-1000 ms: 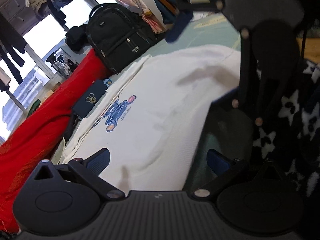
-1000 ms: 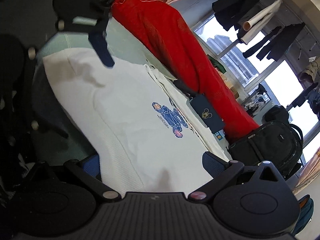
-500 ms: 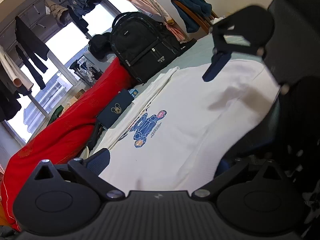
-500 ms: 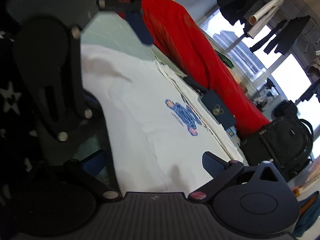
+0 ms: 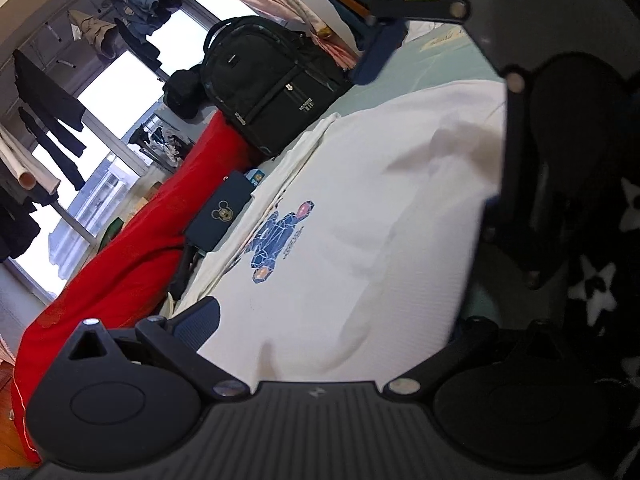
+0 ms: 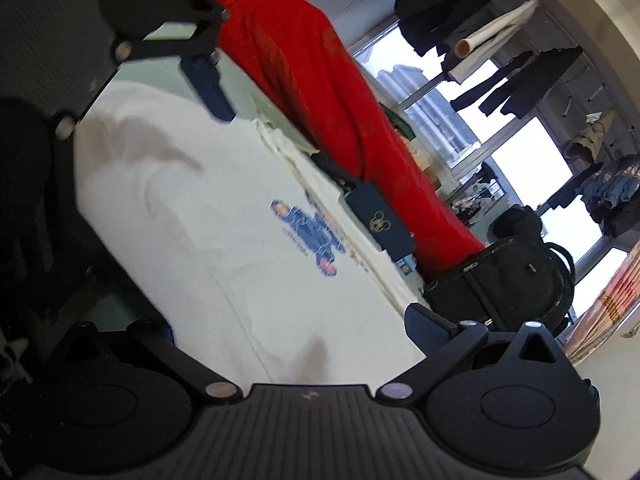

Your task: Fold clothes

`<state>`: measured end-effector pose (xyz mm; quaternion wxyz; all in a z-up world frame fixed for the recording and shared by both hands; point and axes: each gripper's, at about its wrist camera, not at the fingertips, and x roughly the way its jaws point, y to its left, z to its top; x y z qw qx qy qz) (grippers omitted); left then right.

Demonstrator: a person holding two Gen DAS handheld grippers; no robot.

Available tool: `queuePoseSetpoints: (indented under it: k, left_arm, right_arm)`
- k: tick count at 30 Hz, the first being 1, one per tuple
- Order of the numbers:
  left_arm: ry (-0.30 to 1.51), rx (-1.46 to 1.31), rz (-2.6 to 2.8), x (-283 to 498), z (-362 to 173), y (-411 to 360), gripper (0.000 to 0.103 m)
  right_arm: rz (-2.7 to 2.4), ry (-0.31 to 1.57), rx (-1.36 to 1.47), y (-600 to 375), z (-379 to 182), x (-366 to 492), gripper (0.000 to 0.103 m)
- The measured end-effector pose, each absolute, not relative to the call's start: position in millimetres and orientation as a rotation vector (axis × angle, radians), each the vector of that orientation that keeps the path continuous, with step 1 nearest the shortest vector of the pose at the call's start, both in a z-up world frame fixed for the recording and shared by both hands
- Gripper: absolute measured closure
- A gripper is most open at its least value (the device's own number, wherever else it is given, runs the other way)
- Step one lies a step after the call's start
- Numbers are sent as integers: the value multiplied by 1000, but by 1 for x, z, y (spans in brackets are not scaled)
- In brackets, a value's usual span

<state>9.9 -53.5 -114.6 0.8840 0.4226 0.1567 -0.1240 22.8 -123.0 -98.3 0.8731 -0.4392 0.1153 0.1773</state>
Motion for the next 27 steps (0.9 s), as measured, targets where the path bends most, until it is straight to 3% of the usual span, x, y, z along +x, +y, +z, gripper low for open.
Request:
queuePoseSetpoints:
  k: [27]
  left_arm:
    - [336,927,-34,23,-99,-22,0]
  right_arm:
    - [193,272,-906,-172,-99,46,0]
